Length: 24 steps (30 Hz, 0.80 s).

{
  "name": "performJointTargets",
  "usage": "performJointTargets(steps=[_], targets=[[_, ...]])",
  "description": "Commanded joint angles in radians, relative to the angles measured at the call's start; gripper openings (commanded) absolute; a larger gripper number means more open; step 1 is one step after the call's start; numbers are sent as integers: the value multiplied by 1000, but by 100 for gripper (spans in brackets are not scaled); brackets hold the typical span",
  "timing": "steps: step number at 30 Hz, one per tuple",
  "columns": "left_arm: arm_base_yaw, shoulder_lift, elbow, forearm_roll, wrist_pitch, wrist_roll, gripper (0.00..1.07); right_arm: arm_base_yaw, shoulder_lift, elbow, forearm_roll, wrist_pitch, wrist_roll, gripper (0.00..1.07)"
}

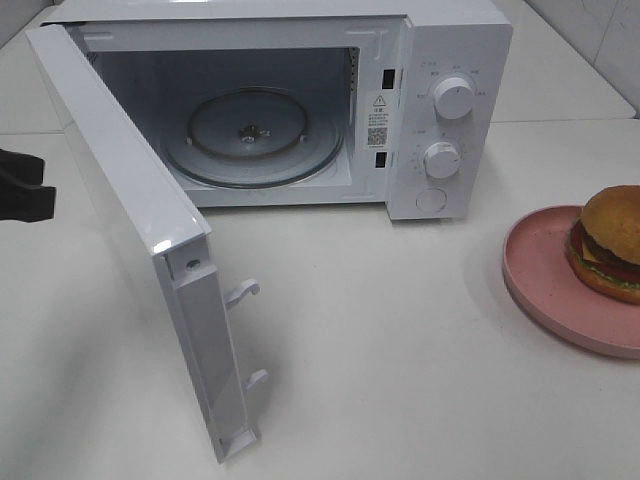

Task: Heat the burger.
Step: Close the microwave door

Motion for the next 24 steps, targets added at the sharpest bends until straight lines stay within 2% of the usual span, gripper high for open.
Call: performJointTargets(steps=[1, 24], targets=[[-34, 72, -16, -3, -80, -2, 0, -5, -24, 3, -2, -17, 2, 54], [-146, 393, -269, 1, -146, -4, 0, -5, -24, 3, -4, -17, 4, 54]])
